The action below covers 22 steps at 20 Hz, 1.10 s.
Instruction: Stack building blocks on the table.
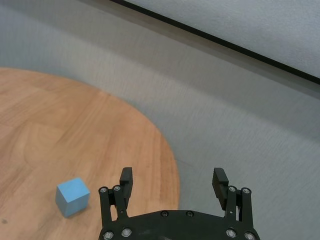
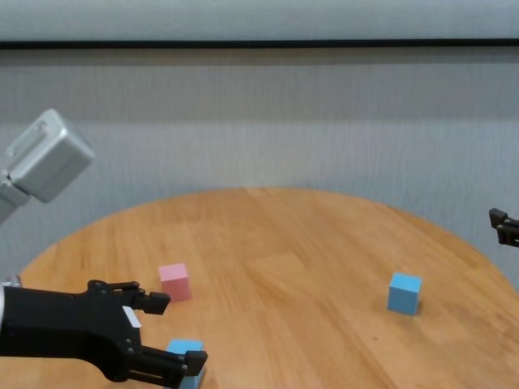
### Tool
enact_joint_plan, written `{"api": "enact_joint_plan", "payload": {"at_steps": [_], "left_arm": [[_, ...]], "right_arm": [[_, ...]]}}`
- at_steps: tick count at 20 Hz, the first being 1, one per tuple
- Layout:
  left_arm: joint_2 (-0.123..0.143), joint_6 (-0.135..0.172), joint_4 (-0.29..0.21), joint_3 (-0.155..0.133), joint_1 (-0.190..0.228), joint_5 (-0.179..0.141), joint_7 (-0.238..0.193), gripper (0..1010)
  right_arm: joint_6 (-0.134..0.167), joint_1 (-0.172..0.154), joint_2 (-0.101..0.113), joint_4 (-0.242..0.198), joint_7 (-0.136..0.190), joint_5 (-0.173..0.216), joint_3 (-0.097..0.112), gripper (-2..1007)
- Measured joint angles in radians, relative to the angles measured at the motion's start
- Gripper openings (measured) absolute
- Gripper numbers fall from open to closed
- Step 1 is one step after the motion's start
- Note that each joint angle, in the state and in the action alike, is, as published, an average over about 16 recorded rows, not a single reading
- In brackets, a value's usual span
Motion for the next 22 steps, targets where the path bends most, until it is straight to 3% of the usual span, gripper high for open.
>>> {"api": "enact_joint_plan", "payload": {"at_steps": [7,22], "left_arm": [[-0.024,0.035,0.045,0.017,-0.03,-0.012,-0.015,1000],[-0.044,0.049,0.109,0.044,-0.072,-0.028,-0.036,1000]], "right_arm": [[0.0,0.0,0.0,0.0,0.0,0.0,0.0,1005],[0.0,0.0,0.0,0.0,0.0,0.0,0.0,1005]]}}
